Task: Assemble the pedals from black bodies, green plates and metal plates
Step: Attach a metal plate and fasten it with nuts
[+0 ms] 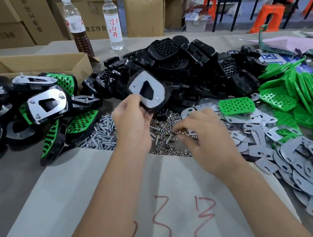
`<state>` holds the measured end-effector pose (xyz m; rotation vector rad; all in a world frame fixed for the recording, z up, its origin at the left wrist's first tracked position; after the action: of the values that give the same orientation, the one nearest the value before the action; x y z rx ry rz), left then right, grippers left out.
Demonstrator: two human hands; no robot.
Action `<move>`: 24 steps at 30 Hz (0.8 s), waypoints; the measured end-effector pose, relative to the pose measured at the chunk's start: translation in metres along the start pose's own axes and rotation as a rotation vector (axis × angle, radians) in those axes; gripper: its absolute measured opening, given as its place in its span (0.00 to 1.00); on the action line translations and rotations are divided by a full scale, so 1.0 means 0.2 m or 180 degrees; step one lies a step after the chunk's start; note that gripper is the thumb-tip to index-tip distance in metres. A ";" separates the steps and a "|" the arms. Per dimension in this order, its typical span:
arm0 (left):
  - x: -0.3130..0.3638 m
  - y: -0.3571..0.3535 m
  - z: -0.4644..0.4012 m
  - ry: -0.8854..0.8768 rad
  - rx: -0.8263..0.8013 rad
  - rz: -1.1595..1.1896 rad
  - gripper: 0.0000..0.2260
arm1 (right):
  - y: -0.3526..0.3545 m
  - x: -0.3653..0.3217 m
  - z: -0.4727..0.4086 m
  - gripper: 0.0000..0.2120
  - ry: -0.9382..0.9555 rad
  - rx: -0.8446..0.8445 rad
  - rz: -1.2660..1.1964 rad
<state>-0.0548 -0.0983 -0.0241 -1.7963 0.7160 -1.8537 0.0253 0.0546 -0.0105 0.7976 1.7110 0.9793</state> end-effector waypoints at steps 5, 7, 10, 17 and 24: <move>0.01 -0.03 0.00 0.0347 -0.0427 0.0870 0.06 | -0.09 -0.02 -0.05 0.08 -0.0236 -0.0452 0.0106; -0.03 -0.06 0.02 0.0552 -0.0605 0.0786 0.08 | -0.08 -0.01 -0.05 0.06 -0.0353 -0.0383 -0.0026; -0.08 -0.07 0.04 0.0769 -0.0812 0.0503 0.11 | -0.08 0.01 -0.04 0.05 -0.0573 -0.0301 -0.0027; -0.09 -0.08 0.04 0.0721 -0.1028 0.0420 0.07 | -0.07 0.03 -0.04 0.06 -0.0819 -0.0331 -0.0066; -0.12 -0.07 0.04 0.0706 -0.0948 -0.0322 0.16 | 0.03 0.09 0.00 0.05 -0.0827 0.0425 -0.0543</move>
<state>-0.0454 -0.0721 -0.0336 -1.8502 1.0482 -2.1295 0.0204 0.0720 -0.0121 0.8122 1.5993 0.6221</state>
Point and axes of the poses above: each hand's wrist, its own z-axis away from the middle knuckle, its own y-axis out of the back of the hand, x = y × z, the point moved 6 cm from there along -z, towards the middle knuckle, and after that the axes turned 15 degrees about -x, right-handed, at the moved point
